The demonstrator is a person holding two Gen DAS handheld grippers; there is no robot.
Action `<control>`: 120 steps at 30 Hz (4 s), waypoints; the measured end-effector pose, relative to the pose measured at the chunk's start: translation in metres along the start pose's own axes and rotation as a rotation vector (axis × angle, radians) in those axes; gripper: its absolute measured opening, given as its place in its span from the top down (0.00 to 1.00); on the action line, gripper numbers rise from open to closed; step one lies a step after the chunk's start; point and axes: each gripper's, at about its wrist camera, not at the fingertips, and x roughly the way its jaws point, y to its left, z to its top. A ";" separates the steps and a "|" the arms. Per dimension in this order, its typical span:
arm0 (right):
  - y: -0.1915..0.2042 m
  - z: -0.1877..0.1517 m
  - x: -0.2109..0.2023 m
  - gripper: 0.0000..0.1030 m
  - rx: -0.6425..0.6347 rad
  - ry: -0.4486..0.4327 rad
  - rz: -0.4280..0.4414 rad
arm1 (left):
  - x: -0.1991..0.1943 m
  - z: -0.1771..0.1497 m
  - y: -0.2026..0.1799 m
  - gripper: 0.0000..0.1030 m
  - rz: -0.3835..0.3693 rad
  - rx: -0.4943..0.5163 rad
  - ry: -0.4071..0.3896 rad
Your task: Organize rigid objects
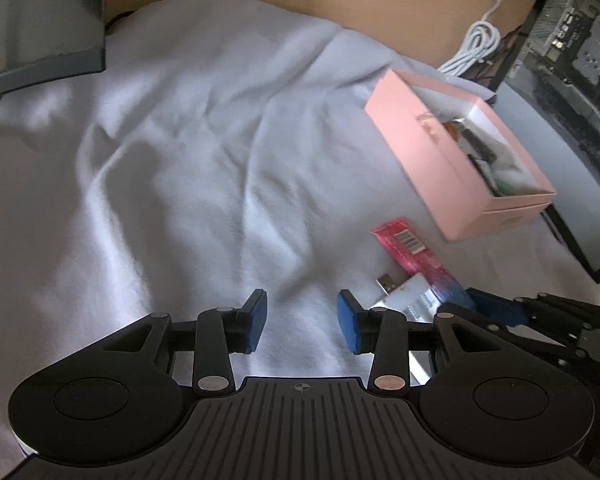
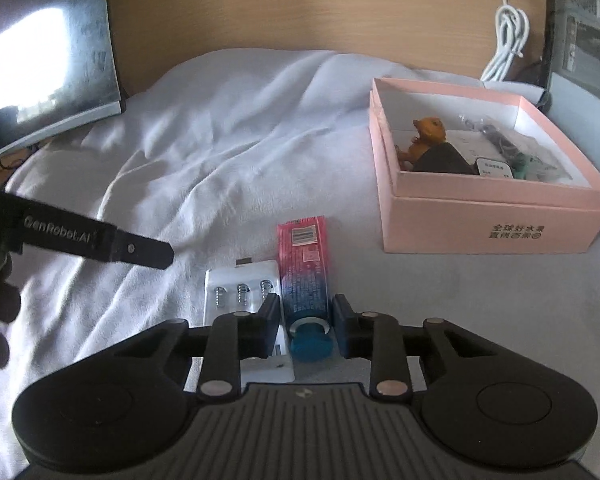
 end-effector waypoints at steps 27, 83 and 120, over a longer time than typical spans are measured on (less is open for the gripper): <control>-0.065 -0.027 -0.042 0.59 0.060 -0.011 -0.279 | -0.018 -0.037 -0.010 0.59 -0.043 -0.066 0.013; -0.062 -0.054 -0.052 0.43 0.019 -0.039 -0.200 | 0.018 -0.043 -0.100 0.53 0.028 0.282 0.088; -0.070 -0.007 -0.019 0.53 -0.032 0.061 -0.102 | 0.033 -0.028 -0.094 0.49 -0.009 0.442 0.027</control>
